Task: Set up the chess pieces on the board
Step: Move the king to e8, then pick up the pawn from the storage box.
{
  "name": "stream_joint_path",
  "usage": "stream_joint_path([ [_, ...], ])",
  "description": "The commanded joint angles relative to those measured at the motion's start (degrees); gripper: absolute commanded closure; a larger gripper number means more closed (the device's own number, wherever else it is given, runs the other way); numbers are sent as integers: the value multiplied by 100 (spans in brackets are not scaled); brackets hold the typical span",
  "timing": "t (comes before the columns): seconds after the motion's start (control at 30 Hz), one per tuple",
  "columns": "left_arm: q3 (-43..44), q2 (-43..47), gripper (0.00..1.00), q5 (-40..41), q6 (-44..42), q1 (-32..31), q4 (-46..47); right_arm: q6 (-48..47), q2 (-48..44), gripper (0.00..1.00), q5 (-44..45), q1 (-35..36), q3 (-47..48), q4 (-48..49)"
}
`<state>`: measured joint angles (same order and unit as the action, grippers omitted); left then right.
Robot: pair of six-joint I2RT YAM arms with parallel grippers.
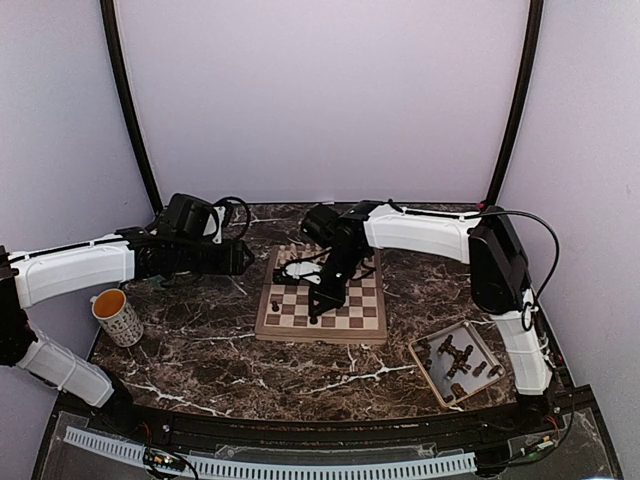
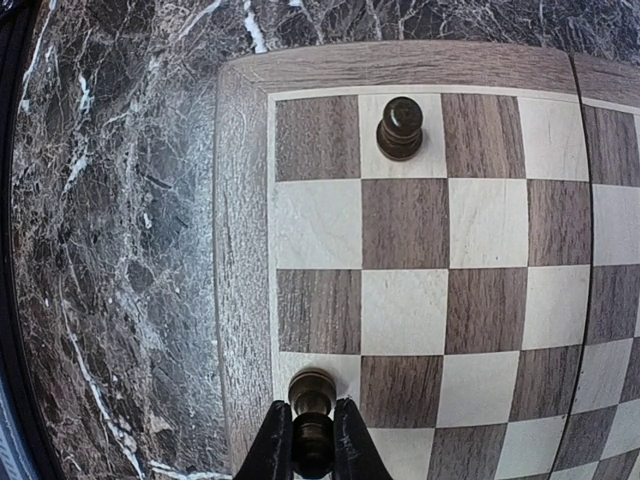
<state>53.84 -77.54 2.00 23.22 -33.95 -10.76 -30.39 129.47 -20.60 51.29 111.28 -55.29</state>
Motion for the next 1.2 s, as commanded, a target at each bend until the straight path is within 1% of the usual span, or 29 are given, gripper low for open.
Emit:
stream_joint_path([
  [0.0,-79,235,41,30,27,16,84,59,79,95,50,90,103,60],
  [0.17,-134,265,41,71,18,21,161,38,24,89,91,110,-6,69],
  [0.4,-117,169,40,-32,66,22,188,23,-148,67,118,111,-94,50],
  [0.47,-136,173,38,-81,74,20,220,-5,-252,62,135,110,-82,5],
  [0.53,-171,213,33,-121,77,20,304,-37,-409,57,91,110,-112,-33],
  [0.57,-208,250,20,-118,76,20,356,-42,-512,52,58,102,-153,-39],
  [0.6,-251,289,4,-97,78,25,412,-72,-618,46,2,90,-226,-47],
  [0.63,-278,330,2,-97,70,21,479,-87,-749,41,-45,73,-279,-45],
  [0.67,-293,350,1,-92,66,21,518,-93,-876,38,-94,37,-342,-44],
  [0.7,-263,330,1,-45,116,20,454,-91,-1007,31,-138,-2,-401,-44],
  [0.73,-193,246,1,72,196,20,321,-98,-1137,4,-179,-65,-469,-50],
  [0.77,-71,127,1,214,333,20,88,-50,-1318,2,-189,-130,-554,-40],
  [0.8,88,-55,1,225,512,20,-175,9,-1473,2,-184,-248,-661,28],
  [0.83,271,-249,1,-55,556,25,-390,31,-1636,2,-172,-347,-786,68],
  [0.87,467,-439,1,-361,474,12,-566,9,-1813,2,-147,-442,-935,127],
  [0.93,786,-738,1,-551,410,-43,-741,57,-2161,2,174,-574,-1291,330],
  [1.0,875,-839,1,-538,218,-92,-539,135,-2453,2,454,-727,-1609,526],
  [1.07,757,-763,1,-638,100,-261,-42,129,-2740,2,533,-894,-1954,666],
  [1.17,585,-613,1,-840,159,-296,741,156,-3406,2,-200,-1434,-2832,1142],
])
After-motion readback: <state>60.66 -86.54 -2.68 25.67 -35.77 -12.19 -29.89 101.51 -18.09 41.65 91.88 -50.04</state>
